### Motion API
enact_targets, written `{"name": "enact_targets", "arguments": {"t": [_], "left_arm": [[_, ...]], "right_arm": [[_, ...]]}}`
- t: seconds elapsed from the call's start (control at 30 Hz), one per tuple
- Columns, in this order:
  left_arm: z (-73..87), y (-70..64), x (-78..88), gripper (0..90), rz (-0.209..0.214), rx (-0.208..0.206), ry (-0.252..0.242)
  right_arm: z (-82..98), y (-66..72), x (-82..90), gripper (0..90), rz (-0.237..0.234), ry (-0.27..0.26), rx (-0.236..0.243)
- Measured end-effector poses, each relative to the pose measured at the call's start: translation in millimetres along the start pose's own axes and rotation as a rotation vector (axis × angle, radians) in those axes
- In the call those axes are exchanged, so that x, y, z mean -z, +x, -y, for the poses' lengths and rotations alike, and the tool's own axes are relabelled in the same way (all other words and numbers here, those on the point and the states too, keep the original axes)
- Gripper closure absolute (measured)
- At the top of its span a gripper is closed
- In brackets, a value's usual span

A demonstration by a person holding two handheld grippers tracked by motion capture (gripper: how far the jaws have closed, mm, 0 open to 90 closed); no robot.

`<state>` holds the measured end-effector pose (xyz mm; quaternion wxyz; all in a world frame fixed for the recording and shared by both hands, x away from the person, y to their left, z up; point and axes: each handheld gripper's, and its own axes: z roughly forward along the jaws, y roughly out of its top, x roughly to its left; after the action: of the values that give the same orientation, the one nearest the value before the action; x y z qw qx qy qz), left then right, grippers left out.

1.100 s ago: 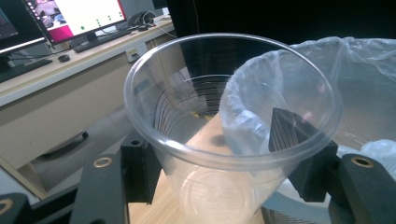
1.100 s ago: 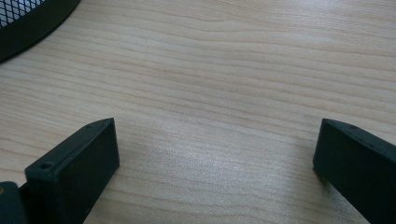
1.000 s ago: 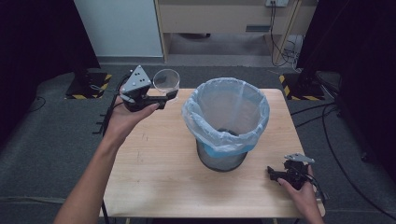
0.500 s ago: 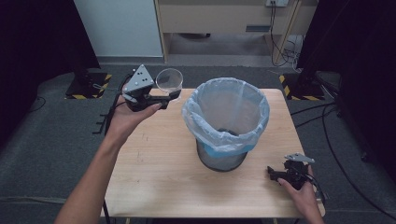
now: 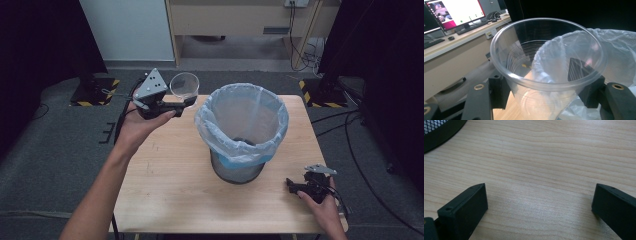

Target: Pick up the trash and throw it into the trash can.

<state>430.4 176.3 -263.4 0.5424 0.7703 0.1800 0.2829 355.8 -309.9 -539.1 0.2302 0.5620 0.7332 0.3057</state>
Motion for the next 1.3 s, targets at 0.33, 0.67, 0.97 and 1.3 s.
{"name": "enact_targets", "arguments": {"t": [0.33,0.67,0.97,1.3], "left_arm": [[-11.5,-8.7,-4.6,36.6,0.032,-0.02,-0.011],[-17.3,-14.5,-14.8,36.5,0.059,-0.033,-0.003],[-21.5,-17.7,-20.9,36.4,0.075,-0.043,-0.006],[-25.6,-24.2,-33.6,36.0,0.13,-0.056,-0.011]], "right_arm": [[0.0,0.0,0.0,0.4,0.0,0.0,0.0],[0.0,-0.2,0.1,0.4,-0.001,0.0,0.001],[0.0,-0.3,0.1,0.4,-0.002,0.0,0.002],[0.0,-0.4,0.1,0.4,-0.002,0.001,0.003]]}}
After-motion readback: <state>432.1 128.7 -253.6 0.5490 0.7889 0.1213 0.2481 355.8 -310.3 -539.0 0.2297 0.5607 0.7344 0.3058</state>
